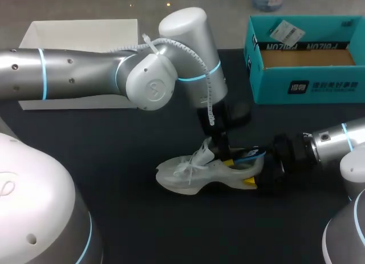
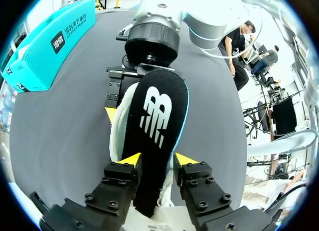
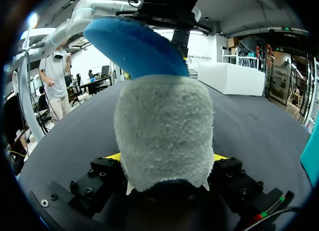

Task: Take the shoe out of the shoebox, open the shoe tongue, remove and reinsert the insole, then place the shoe into the shoebox

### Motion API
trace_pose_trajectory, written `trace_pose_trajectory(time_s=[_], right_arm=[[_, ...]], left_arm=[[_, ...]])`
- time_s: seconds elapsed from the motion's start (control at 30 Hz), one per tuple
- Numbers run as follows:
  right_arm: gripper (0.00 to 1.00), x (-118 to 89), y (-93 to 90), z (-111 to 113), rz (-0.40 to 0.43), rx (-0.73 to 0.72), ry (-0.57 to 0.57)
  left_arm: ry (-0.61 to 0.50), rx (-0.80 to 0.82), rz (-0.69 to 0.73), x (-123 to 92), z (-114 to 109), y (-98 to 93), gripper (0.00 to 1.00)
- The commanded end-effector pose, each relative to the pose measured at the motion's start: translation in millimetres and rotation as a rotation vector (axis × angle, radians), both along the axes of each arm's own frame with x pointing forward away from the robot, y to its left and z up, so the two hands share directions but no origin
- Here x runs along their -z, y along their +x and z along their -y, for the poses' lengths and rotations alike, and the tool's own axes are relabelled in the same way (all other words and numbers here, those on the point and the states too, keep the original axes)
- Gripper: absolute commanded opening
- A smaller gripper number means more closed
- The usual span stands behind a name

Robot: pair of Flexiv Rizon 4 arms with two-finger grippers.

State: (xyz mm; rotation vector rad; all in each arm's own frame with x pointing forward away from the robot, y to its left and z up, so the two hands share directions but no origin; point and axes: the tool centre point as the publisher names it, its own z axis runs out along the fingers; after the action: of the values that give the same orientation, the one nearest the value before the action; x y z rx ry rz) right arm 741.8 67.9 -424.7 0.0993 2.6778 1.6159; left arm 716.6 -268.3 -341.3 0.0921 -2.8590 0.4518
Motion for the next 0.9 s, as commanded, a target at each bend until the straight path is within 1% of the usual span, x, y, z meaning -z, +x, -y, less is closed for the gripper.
trace_pose_trajectory(time_s=[0.03,0.17,0.4,0.47,0.53,0.6,0.63,0.67,0.9], right_arm=[[0.00,4.6,-0.6,-0.4,0.000,0.001,-0.003],[0.00,4.6,-0.6,-0.4,0.000,0.001,-0.003],[0.00,4.6,-0.6,-0.4,0.000,0.001,-0.003],[0.00,4.6,-0.6,-0.4,0.000,0.001,-0.003],[0.00,4.6,-0.6,-0.4,0.000,0.001,-0.003],[0.00,4.6,-0.6,-0.4,0.000,0.001,-0.003],[0.00,4.6,-0.6,-0.4,0.000,0.001,-0.003],[0.00,4.6,-0.6,-0.4,0.000,0.001,-0.003],[0.00,4.6,-0.6,-0.4,0.000,0.001,-0.003]], left_arm=[[0.001,0.003,0.010,2.8,3.9,-4.3,0.42],[0.005,0.005,0.024,5.3,6.8,-6.9,0.44],[0.004,-0.003,0.045,11.3,17.3,-6.6,0.42],[0.018,-0.018,0.057,14.9,19.0,-4.2,0.40],[0.019,-0.028,0.061,16.0,19.0,-2.9,0.35],[0.015,-0.047,0.066,14.8,17.8,-1.3,0.22],[0.014,-0.050,0.069,14.0,17.2,-0.8,0.14],[0.009,-0.064,0.074,13.2,16.7,0.1,0.00],[-0.011,-0.085,0.085,6.3,12.1,2.1,0.00]])
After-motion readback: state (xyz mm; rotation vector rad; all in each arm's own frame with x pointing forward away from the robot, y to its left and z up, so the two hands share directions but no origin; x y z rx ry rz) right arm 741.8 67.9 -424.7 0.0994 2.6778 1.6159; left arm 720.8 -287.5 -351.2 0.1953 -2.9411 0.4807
